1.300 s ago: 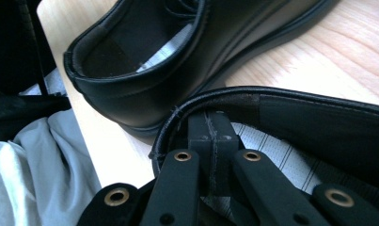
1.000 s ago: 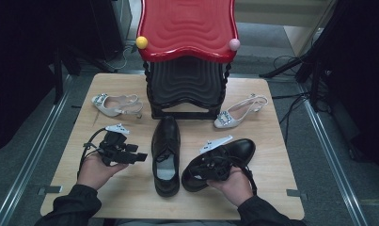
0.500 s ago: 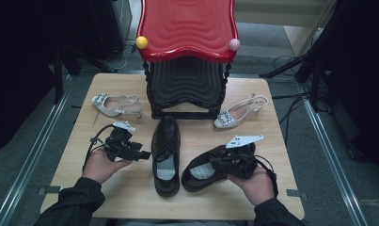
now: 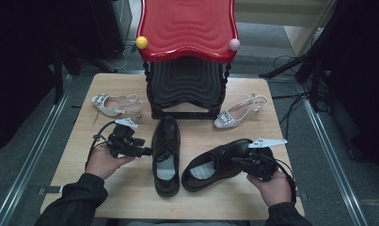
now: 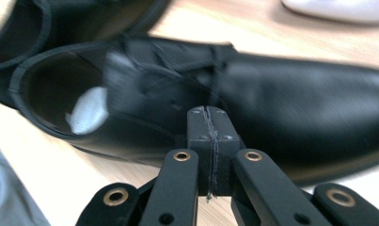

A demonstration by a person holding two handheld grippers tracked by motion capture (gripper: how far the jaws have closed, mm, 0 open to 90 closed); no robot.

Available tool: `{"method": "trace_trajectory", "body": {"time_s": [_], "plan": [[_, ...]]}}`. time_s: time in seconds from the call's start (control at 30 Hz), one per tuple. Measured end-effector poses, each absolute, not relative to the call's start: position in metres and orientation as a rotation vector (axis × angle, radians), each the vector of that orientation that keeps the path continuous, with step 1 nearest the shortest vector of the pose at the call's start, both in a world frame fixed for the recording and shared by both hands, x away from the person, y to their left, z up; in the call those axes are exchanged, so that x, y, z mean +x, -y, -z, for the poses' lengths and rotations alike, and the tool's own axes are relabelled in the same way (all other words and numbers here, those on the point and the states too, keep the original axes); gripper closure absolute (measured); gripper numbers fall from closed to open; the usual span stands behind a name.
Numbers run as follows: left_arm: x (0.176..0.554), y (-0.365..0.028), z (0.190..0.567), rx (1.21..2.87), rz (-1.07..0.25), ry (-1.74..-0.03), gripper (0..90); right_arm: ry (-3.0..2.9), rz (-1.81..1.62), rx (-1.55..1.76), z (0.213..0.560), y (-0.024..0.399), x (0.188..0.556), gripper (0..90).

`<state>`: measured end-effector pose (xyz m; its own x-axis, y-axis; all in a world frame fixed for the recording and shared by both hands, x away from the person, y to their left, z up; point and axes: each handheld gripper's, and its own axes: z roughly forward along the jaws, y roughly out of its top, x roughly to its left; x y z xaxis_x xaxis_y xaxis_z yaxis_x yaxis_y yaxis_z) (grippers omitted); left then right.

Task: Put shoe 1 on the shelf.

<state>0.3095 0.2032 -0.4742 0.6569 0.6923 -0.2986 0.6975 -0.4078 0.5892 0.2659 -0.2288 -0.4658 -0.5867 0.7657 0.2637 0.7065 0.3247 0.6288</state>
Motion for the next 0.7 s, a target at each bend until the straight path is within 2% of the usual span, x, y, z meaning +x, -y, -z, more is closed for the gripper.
{"method": "trace_trajectory", "body": {"time_s": [0.3,0.7], "plan": [[0.307,-0.203,0.473,2.165,-0.001,-1.062,39.8,-2.442,-1.074,1.47,0.474,0.245,0.275,90.0],[0.305,-0.201,0.473,2.171,-0.007,-1.053,39.8,-2.513,-0.994,1.469,0.487,0.235,0.282,90.0]]}}
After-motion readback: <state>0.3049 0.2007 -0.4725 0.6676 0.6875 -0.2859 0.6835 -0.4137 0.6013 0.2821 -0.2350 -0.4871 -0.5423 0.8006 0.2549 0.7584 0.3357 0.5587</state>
